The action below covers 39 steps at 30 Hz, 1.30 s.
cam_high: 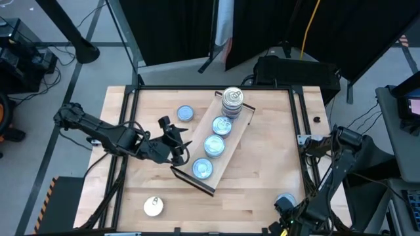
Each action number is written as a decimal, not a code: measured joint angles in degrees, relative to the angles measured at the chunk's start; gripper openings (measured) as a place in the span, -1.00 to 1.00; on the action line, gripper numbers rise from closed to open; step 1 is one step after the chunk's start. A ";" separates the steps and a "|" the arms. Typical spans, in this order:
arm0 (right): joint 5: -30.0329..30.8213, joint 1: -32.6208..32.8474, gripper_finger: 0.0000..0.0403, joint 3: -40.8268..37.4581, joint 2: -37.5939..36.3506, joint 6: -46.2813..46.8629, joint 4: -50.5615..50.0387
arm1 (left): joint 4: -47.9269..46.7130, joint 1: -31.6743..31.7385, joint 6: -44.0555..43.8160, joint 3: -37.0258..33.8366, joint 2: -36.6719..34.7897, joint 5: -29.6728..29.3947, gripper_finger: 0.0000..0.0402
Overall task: Stack canned seafood by type on shelf
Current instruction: Stack the green tuna can on top of the green tuna can on the shelf
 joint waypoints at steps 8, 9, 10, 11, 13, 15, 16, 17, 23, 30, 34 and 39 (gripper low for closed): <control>-0.03 1.45 -1.00 0.00 2.91 2.76 -4.26 | -0.88 -0.01 0.97 0.00 0.00 0.05 0.13; -0.25 1.67 -1.00 0.00 3.06 2.78 -5.67 | -1.54 -0.04 0.85 0.00 0.00 0.07 0.13; -1.02 1.83 -1.00 0.00 3.09 2.81 -6.97 | -2.29 -0.04 0.65 0.00 0.00 0.09 0.13; -1.49 1.89 -1.00 0.00 3.09 2.99 -8.26 | -2.94 -0.04 0.46 0.00 0.00 0.15 0.13; -1.63 1.83 -1.00 0.00 3.08 3.07 -9.97 | -3.98 -0.21 -0.18 0.00 0.00 0.27 0.13; -1.85 1.81 -1.00 0.00 3.00 3.05 -10.95 | -4.91 -0.53 -1.02 0.00 0.00 0.39 0.13; -2.42 1.78 -1.00 0.00 2.99 3.06 -11.47 | -5.30 -0.85 -1.11 0.00 0.00 0.41 0.13; -2.69 1.68 -1.00 0.00 3.03 3.06 -11.77 | -5.55 -1.25 -1.15 0.00 0.00 0.41 0.13; -4.27 0.97 -1.00 0.00 4.51 3.04 -11.96 | -6.62 -2.97 -2.22 0.00 0.00 0.54 0.13; -4.59 0.96 -1.00 0.09 5.02 2.94 -13.38 | -6.57 -3.69 -2.58 0.01 0.00 0.50 0.13; -4.37 0.96 -1.00 0.09 5.04 2.82 -13.80 | -6.56 -3.69 -2.66 0.02 0.00 0.47 0.13; -4.33 0.96 -1.00 0.17 5.69 2.69 -13.55 | -6.48 -3.69 -2.67 0.02 0.00 0.43 0.13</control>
